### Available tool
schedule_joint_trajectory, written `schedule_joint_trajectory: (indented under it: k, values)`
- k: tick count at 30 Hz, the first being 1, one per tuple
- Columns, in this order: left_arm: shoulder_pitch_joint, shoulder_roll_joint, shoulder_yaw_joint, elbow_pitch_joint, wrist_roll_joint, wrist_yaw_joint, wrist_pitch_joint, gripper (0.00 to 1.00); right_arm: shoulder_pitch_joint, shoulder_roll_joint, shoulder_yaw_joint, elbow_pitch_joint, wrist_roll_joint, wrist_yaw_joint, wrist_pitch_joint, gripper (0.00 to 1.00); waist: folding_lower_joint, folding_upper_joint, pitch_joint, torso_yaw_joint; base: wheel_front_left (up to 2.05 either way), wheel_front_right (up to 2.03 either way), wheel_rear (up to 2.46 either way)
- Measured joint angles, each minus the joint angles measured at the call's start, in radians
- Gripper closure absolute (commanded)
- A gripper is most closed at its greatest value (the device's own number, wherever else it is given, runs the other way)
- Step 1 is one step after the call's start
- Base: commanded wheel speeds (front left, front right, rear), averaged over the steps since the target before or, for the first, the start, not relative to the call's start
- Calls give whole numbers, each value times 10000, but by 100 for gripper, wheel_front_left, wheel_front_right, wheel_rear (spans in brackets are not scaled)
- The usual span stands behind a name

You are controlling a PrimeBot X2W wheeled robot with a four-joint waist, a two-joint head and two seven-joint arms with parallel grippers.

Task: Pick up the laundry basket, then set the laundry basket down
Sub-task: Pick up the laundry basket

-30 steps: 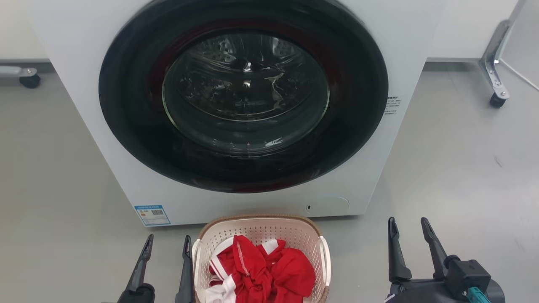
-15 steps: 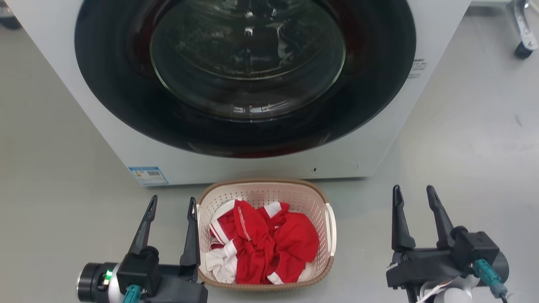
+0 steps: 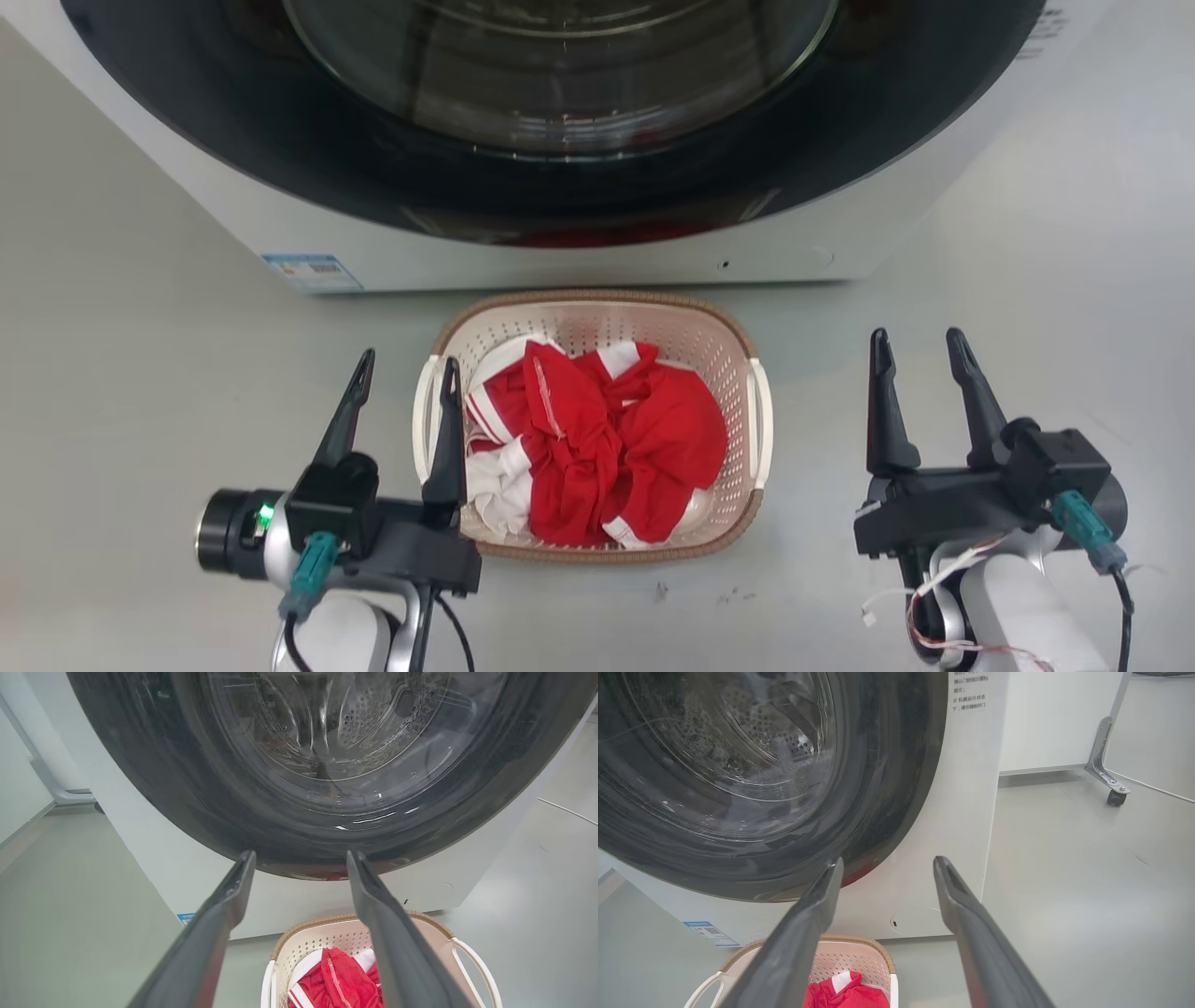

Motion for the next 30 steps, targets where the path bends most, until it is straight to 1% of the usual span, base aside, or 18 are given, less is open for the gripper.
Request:
schedule_joint_trajectory:
  k: [7,18,25,30]
  values:
    - [-1207,-54,-102,794,-311,-6,0,0,-997,-33,-42,546,-2,130,0,0,0,0,1046,111,0,0,0]
    - [-2820,-98,-449,1708,-1430,8,0,0,-2438,-111,-121,1379,-21,221,-2,0,-1,0,2705,239,0,0,0]
    - [-3395,-119,-639,2502,-1624,12,0,0,-2998,-159,-138,2111,-50,261,-29,0,-1,2,3667,340,0,0,0]
    - [-3582,-134,-779,3118,-1944,12,0,0,-3220,-159,-67,2681,-61,307,-29,0,-1,1,4091,422,0,0,0]
